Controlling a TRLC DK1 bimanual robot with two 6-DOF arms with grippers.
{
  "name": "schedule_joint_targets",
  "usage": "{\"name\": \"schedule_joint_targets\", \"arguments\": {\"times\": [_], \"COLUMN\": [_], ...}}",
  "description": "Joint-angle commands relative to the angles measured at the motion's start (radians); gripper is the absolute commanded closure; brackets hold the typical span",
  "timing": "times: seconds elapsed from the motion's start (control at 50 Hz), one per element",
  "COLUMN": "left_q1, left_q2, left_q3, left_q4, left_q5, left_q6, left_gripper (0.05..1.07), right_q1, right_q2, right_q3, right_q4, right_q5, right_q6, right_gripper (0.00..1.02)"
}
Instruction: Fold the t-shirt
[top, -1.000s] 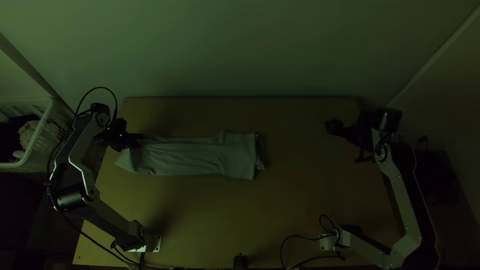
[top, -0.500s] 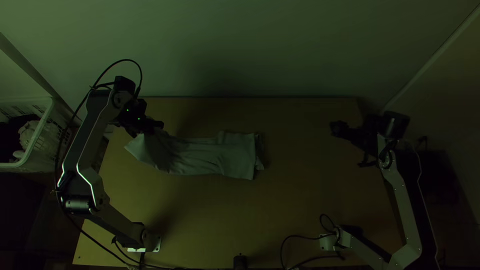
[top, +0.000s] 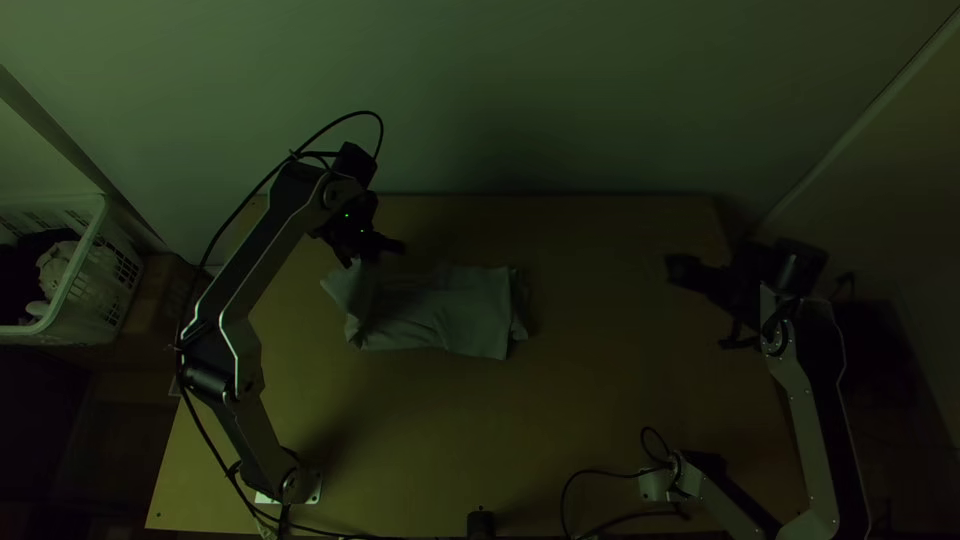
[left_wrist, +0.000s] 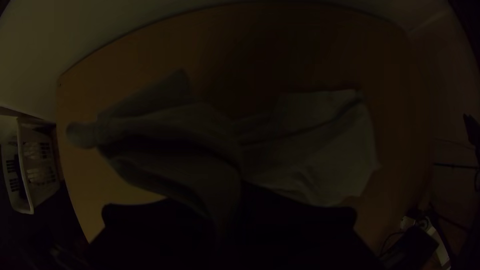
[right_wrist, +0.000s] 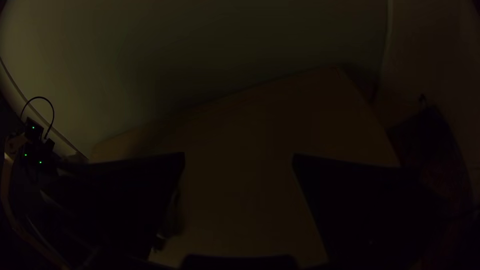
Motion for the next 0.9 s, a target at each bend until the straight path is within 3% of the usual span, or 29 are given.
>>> {"name": "schedule_joint_targets", "arguments": {"times": [0.0, 0.38, 0.5, 0.58, 0.6, 0.62, 0.66, 0.76, 0.88], "left_q1": [-0.065, -0.339, -0.370, -0.394, -0.399, -0.401, -0.408, -0.425, -0.453], "left_q2": [0.082, 0.323, 0.404, 0.440, 0.449, 0.455, 0.467, 0.472, 0.443], "left_q3": [0.128, 0.248, 0.292, 0.304, 0.306, 0.309, 0.314, 0.332, 0.344], "left_q4": [-0.037, 0.058, 0.101, 0.128, 0.142, 0.162, 0.191, 0.252, 0.268], "left_q5": [-0.007, -0.056, -0.058, -0.058, -0.058, -0.058, -0.047, -0.024, 0.094], "left_q6": [-0.082, -0.197, -0.228, -0.228, -0.228, -0.228, -0.234, -0.311, -0.343], "left_gripper": [1.05, 1.03, 0.74, 0.61, 0.53, 0.40, 0.06, 0.10, 0.10], "right_q1": [-0.018, -0.055, -0.054, -0.054, -0.054, -0.052, -0.049, -0.032, -0.029], "right_q2": [-0.037, -0.149, -0.190, -0.213, -0.219, -0.226, -0.236, -0.265, -0.284], "right_q3": [-0.031, -0.124, -0.163, -0.189, -0.196, -0.202, -0.214, -0.249, -0.286], "right_q4": [0.001, -0.016, -0.018, -0.018, -0.018, -0.018, -0.019, -0.019, -0.016], "right_q5": [0.007, 0.007, 0.006, 0.007, 0.006, 0.006, 0.006, 0.006, 0.007], "right_q6": [-0.006, -0.016, -0.015, -0.013, -0.012, -0.010, -0.007, 0.000, -0.001], "right_gripper": [0.04, 0.04, 0.04, 0.04, 0.04, 0.04, 0.04, 0.04, 0.04]}}
